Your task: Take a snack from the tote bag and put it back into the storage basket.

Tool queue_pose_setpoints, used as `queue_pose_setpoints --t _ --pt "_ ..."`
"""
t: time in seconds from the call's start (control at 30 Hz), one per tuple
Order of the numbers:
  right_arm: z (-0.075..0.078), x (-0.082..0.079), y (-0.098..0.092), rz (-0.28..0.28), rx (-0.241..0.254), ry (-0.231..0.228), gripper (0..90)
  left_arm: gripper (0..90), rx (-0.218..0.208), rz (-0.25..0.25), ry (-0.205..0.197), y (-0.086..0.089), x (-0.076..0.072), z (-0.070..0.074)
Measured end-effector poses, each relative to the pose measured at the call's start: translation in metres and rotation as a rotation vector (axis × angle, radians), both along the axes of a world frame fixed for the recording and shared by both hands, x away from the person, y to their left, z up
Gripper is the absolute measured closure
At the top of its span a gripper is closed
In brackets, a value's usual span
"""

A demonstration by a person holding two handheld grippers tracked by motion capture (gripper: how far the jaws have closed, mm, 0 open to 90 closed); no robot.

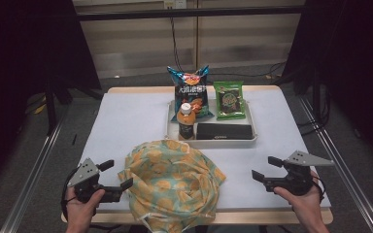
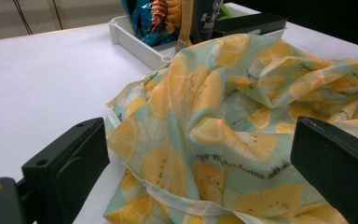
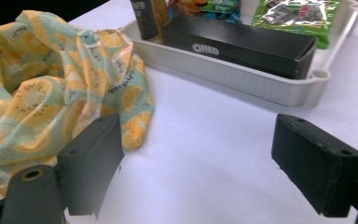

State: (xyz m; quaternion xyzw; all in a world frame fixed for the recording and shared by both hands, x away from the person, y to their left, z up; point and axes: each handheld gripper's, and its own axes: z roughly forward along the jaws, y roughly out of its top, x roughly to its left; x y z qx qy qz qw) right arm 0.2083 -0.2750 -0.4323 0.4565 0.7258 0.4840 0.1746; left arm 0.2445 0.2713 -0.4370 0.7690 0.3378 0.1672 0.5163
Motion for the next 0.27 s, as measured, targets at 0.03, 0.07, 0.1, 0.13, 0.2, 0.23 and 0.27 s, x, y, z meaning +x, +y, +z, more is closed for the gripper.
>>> queue_pose_setpoints --t 0.03,0.07,0.1,0.13,0.2,0.23,0.27 --pt "-0.0006 -0.0020 -0.0026 -0.008 0.005 -0.005 15.7 3.8 -0.005 0.002 0.002 0.0013 -0.0001 -0.0002" --pt "-0.0010 -0.0037 -0.0039 -0.018 0.008 -0.008 15.7 3.8 -0.004 0.006 -0.002 0.0022 0.0001 -0.0002" --pt "-0.0010 -0.0052 -0.0048 -0.023 0.003 -0.010 15.7 3.7 -0.006 0.009 -0.001 0.0031 0.0003 -0.0005" --pt "-0.0012 -0.0066 -0.0058 -0.033 -0.005 -0.016 15.6 3.7 -0.008 0.011 0.004 0.0036 0.0004 -0.0007" --pt "-0.0023 -0.0072 -0.0079 -0.044 -0.009 -0.019 15.4 3.7 -0.005 0.007 0.009 0.0037 0.0006 -0.0012" --pt "-0.0028 -0.0069 -0.0085 -0.052 -0.011 -0.018 15.3 3.7 -0.003 0.010 0.011 0.0031 0.0004 -0.0013" --pt "-0.0037 -0.0056 -0.0091 -0.048 -0.016 -0.015 15.2 3.6 -0.001 0.009 0.012 0.0026 0.0002 -0.0014"
